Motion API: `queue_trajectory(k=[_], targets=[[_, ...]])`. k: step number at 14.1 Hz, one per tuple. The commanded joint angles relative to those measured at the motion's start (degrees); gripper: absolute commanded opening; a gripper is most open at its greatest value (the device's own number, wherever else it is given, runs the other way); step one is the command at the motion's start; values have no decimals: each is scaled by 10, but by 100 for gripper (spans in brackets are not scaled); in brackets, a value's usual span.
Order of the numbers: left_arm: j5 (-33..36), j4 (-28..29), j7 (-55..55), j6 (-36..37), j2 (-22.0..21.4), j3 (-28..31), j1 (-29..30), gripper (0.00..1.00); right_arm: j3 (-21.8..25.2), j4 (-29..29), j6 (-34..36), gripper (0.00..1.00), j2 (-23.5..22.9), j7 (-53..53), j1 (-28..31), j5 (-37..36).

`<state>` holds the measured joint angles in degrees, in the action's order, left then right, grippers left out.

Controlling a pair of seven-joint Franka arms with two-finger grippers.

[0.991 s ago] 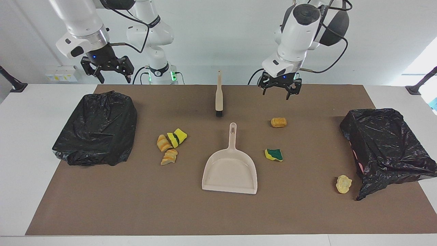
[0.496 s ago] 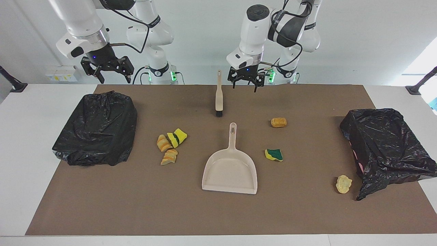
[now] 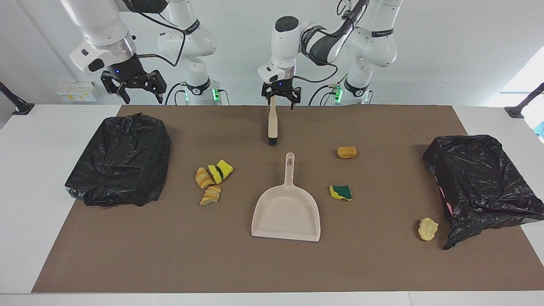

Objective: Sweep and dump trash in bin

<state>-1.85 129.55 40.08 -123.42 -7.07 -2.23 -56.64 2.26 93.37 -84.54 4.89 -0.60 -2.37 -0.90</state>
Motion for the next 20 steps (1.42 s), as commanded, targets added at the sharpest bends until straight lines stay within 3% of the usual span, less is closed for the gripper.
queue_trajectory(k=[1,5,12,13,14,17,20], targets=[[-3,60,65,-46,-25,11,-61,100,-2,21,-11,100,17,-19,9,7],[-3,103,103,-104,-15,10,-102,100,-2,21,-11,100,17,-19,10,7],[-3,99,93,-106,19,10,-104,100,-2,22,-11,100,17,-19,10,7],[-3,98,93,-106,20,10,-104,91,-2,22,-11,100,17,-19,10,7],[-3,98,92,-105,20,10,-104,73,-2,21,-11,100,17,-19,10,7],[-3,97,98,-105,20,10,-106,1,-2,21,-11,100,17,-19,9,7],[-3,77,99,-96,16,11,-99,0,-2,22,-11,100,17,-19,10,7]])
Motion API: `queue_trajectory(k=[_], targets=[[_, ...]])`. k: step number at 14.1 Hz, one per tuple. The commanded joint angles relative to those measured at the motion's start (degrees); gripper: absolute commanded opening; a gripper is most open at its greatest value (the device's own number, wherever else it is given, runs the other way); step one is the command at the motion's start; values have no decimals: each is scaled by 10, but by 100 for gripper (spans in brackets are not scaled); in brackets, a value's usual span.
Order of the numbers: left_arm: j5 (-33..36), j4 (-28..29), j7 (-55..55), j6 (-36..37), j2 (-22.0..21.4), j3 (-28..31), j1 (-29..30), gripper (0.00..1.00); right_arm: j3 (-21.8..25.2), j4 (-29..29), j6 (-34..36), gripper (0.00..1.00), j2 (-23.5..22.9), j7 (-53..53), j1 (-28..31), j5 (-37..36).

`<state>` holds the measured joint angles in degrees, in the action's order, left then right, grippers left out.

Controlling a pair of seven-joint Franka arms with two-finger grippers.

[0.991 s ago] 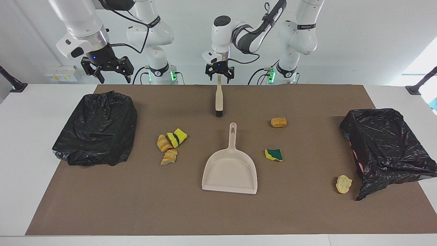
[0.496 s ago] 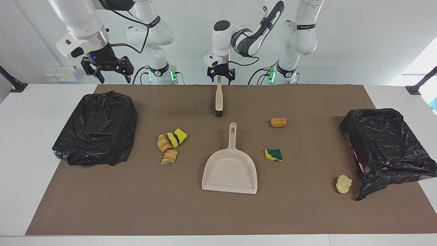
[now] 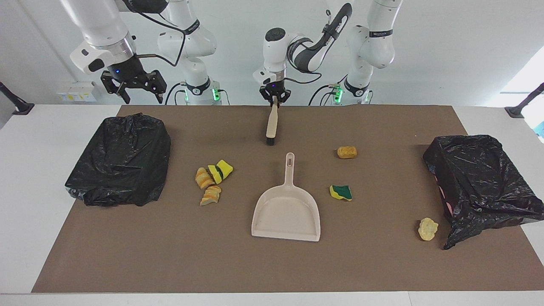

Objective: Sweep and dump trash in bin

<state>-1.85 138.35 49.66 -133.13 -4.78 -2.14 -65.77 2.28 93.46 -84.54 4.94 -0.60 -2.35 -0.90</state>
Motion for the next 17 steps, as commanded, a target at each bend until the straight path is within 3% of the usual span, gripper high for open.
queue_trajectory(k=[1,5,9,12,17], targets=[[-3,-20,4,14,-13,10,-5,0,-3,20,-11,100,17,-19,9,7],[-3,-73,4,153,-45,16,34,0,-3,20,-11,100,16,-16,9,7],[-3,-78,1,276,-76,17,83,0,-9,6,-33,100,-1,-11,2,12],[4,-80,-24,277,-97,20,144,0,-17,-43,-32,100,-49,60,-17,37],[24,-107,-213,258,-81,20,281,0,-19,-119,-41,100,-138,143,-63,48]])
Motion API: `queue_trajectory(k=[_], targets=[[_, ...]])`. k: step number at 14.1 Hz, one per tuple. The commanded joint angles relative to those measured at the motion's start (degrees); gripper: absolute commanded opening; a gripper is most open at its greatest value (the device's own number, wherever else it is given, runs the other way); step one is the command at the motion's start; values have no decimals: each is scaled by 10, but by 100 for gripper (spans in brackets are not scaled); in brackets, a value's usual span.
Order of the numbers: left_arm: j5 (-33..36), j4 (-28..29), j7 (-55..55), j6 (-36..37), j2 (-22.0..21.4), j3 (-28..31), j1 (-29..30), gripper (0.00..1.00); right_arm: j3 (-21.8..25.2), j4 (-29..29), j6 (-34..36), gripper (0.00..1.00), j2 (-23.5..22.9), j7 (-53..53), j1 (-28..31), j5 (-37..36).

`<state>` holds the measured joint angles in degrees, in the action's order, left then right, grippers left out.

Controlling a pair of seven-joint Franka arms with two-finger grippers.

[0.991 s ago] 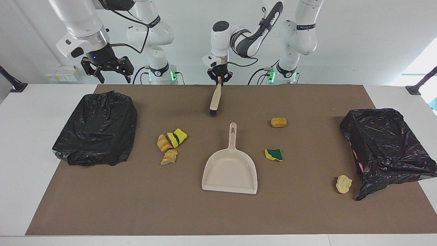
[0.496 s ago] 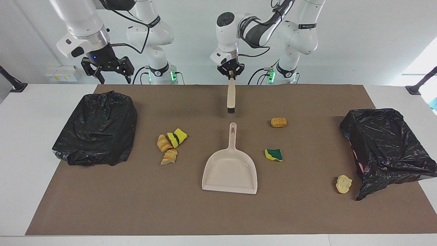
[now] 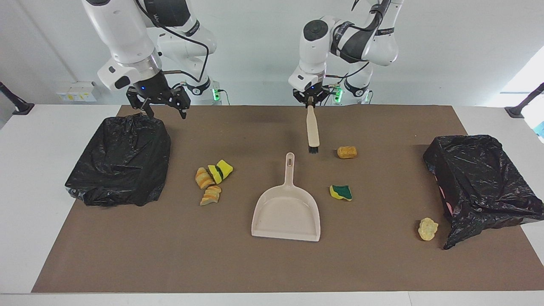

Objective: Sweep and dump trash in bin

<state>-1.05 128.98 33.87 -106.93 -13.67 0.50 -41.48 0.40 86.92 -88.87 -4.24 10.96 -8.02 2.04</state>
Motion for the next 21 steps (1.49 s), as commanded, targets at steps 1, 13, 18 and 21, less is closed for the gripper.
queue_trajectory(k=[1,13,18,21], targets=[[43,-37,-110,-10,26,-7,66,0,-1,-68,2,100,-62,42,-16,24],[107,-332,-392,45,253,-8,280,0,-6,-167,-106,100,-255,275,-159,45],[185,-364,-440,-80,324,-8,359,0,-6,-146,-208,100,-303,317,-221,72],[229,-364,-440,-162,358,-8,415,0,-18,-78,-269,100,-294,318,-233,72]])
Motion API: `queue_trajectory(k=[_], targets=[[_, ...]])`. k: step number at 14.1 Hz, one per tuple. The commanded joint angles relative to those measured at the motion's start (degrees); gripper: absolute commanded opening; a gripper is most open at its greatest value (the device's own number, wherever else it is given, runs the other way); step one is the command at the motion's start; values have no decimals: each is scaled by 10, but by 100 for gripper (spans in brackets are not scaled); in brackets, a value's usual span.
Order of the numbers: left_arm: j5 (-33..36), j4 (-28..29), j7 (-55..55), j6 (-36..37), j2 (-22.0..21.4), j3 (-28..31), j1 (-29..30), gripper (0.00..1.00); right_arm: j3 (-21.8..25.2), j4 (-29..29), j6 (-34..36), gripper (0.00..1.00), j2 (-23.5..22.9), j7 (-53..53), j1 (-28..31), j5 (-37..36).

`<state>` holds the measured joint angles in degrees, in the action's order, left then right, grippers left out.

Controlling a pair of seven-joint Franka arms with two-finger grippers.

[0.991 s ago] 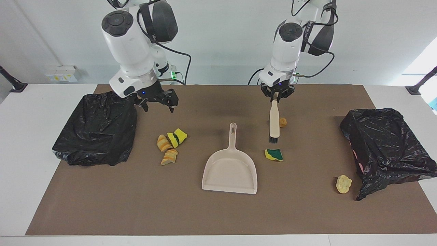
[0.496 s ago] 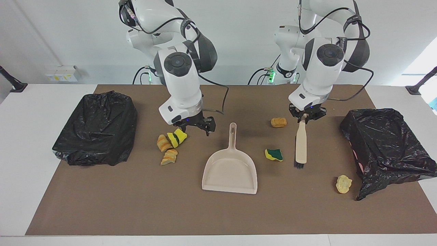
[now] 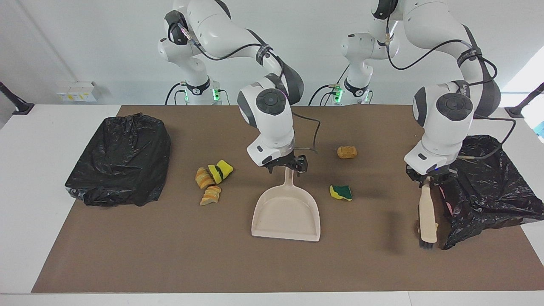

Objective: Sweep and dump trash in bin

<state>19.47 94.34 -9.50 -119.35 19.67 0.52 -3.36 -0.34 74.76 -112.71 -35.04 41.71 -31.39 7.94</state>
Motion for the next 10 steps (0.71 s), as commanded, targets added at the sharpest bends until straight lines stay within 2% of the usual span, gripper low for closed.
queue_trajectory(k=[1,3,5,8,10], targets=[[24,-14,-6,-58,31,-8,49,0,-12,56,-30,100,18,12,-9,13],[26,-4,-7,-56,34,-8,58,0,-12,98,-41,100,37,15,-12,14],[26,37,-28,-39,23,-9,63,0,-12,136,-56,100,57,20,-15,13],[19,60,-113,30,5,-14,55,0,-12,139,-52,100,59,13,-14,12],[-9,73,-166,45,-3,-17,56,0,-12,140,-59,87,59,10,-12,13]])
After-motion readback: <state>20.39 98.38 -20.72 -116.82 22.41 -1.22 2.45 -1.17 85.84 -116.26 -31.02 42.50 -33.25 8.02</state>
